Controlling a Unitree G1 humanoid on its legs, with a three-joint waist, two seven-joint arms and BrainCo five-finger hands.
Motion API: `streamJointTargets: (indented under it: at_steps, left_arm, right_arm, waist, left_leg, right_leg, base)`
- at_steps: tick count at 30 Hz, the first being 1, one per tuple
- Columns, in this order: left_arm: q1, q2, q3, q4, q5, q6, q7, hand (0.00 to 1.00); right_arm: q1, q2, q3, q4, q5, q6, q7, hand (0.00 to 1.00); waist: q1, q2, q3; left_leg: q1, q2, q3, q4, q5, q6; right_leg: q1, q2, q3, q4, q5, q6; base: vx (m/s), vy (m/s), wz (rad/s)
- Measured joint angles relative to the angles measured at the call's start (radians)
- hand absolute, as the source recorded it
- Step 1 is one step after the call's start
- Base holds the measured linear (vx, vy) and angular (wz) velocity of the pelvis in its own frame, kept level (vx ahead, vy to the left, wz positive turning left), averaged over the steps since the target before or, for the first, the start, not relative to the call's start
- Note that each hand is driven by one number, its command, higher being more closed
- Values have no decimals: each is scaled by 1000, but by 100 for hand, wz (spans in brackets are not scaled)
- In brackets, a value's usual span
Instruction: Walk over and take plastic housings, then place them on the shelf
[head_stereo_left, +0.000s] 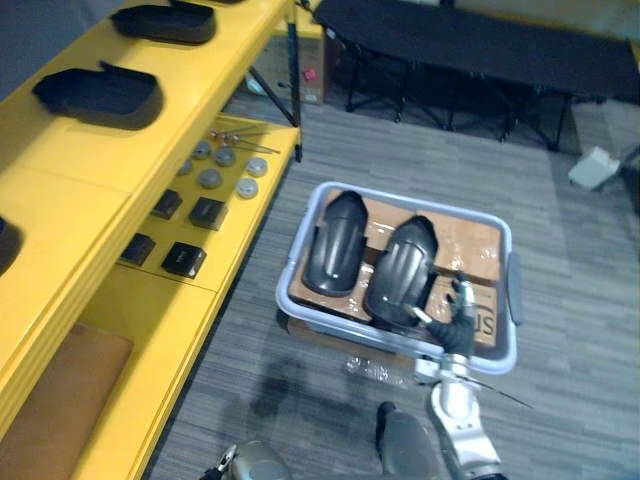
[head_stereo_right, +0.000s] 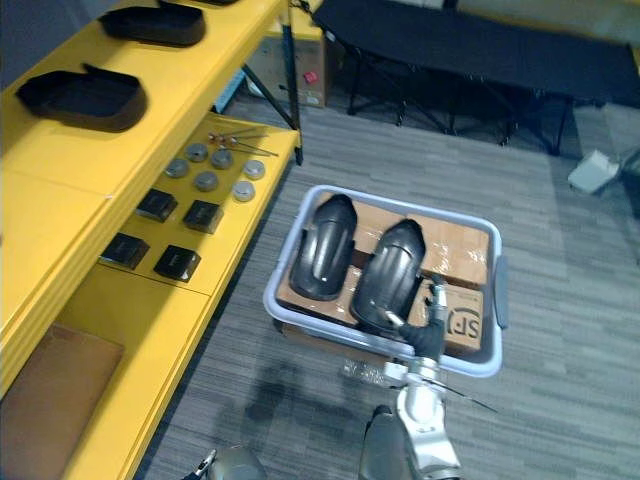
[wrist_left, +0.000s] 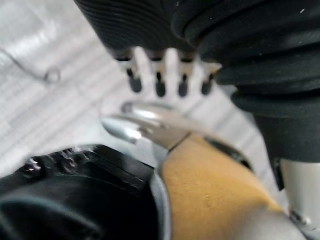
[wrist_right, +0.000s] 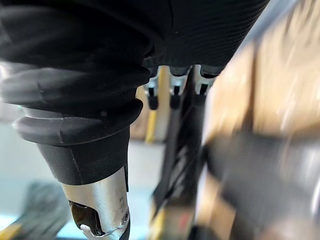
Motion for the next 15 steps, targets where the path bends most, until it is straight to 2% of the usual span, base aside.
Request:
streamJointTargets:
  at_steps: [1,3,5,6,7,8,9,10,11,15]
  left_arm:
    - [6,4,-12,-15,12,-6,-5,0]
    - [25,26,-66,-70,63,-28,-7,0]
    - [26,37,-71,-99,112,-34,-3,0]
    - [26,42,-72,-113,148,-51,1,0]
    - [25,44,-72,-123,169,-60,5,0]
    - [21,50,-72,-151,244,-69,21,0]
    - [14,56,-73,-169,307,-71,38,0]
    - [10,59,-73,-178,334,-73,44,0]
    - [-6,63,-73,-182,373,-77,55,0]
    - [-61,68,-72,-180,361,-104,107,0]
  right_arm:
    - [2,-8,-5,-11,0,-2,1,0]
    - [-5,-28,-10,-14,-3,-4,-6,0]
    - [-26,-29,-27,-11,0,-9,-31,0]
    - [-50,-26,-34,1,2,-10,-49,0]
    - [-62,-27,-38,6,2,-9,-52,0]
    - [-90,-28,-43,21,20,13,-52,0]
    - [-130,-28,-44,58,43,38,-52,0]
    - [-150,-28,-44,82,65,41,-51,0]
    - [-205,-28,-51,125,108,60,-51,0]
    - [-396,-51,-121,339,202,119,-71,0]
  waist:
    - [-1,1,0]
    - [1,3,8]
    - [9,-2,21]
    - [12,-14,36]
    - [15,-16,48]
    - [30,-25,63]
    - [32,-30,75]
    - [33,-33,86]
    - [44,-36,105]
    - [60,-31,153]
  left_leg:
    - [-2,-34,-13,-14,-9,-7]
    - [-2,-127,-43,-98,-21,5]
    - [20,-174,-76,-152,-15,-6]
    - [18,-193,-63,-159,-7,4]
    - [15,-201,-58,-156,-6,6]
    - [5,-212,-37,-152,-4,15]
    - [-13,-223,-33,-134,-8,24]
    - [-22,-224,-31,-121,-12,30]
    - [-38,-225,-28,-98,-22,37]
    - [-130,-216,-42,4,-66,49]
  right_leg:
    - [3,4,6,-20,10,-6]
    - [31,20,19,-99,55,-21]
    - [28,9,35,-124,78,-8]
    - [29,-4,40,-159,107,7]
    - [33,-8,45,-179,127,13]
    - [39,-17,59,-218,165,23]
    - [47,-21,60,-268,207,25]
    - [51,-22,59,-288,226,24]
    - [52,-21,56,-320,256,20]
    - [33,-19,44,-364,300,23]
  base:
    - [-26,-90,-42]
    - [-42,-49,-36]
    - [-54,35,-21]
    - [-68,66,-17]
    - [-73,129,-23]
    - [-51,147,-24]
    - [-40,156,-25]
    - [-43,118,-26]
    - [-53,82,-23]
    - [-93,67,-3]
